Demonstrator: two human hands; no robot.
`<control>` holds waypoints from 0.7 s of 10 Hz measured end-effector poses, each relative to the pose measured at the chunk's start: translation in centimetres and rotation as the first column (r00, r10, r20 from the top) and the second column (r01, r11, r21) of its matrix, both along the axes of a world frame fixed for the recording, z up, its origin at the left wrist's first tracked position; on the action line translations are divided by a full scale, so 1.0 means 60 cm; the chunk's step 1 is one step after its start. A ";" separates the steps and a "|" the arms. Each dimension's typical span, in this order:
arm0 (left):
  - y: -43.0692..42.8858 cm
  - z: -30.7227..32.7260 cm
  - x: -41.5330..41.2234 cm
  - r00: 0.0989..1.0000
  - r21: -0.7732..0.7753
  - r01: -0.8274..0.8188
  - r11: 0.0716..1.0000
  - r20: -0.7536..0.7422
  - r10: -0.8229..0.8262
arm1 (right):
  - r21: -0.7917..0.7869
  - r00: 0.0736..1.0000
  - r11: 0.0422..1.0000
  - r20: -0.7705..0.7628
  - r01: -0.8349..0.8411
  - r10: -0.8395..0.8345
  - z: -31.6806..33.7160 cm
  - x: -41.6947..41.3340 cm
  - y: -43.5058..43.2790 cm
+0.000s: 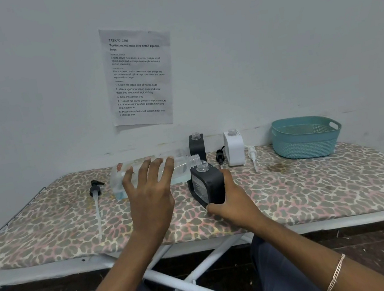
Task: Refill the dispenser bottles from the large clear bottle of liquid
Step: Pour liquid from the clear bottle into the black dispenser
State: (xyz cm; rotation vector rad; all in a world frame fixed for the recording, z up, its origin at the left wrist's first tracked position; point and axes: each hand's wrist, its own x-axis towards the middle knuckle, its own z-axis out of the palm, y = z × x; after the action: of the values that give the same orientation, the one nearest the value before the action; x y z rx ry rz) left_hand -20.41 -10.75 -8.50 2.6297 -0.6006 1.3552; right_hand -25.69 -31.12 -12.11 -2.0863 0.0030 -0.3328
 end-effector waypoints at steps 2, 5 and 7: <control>0.001 0.000 0.000 1.000 -0.001 0.001 1.000 0.003 -0.001 | 0.007 1.000 1.000 0.000 -0.002 0.002 0.001 -0.001 0.001; 0.001 0.000 0.000 1.000 -0.004 0.005 1.000 0.010 -0.004 | 0.020 1.000 1.000 0.000 -0.007 0.007 0.001 -0.001 0.001; 0.000 0.001 0.000 1.000 -0.004 0.008 1.000 0.009 -0.007 | 0.003 1.000 1.000 -0.004 0.000 0.000 0.000 0.000 0.000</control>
State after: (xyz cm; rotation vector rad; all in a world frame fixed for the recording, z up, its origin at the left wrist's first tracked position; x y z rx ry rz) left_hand -20.42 -10.74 -8.43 2.6170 -0.6078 1.3655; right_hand -25.71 -31.09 -12.10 -2.0840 0.0062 -0.3289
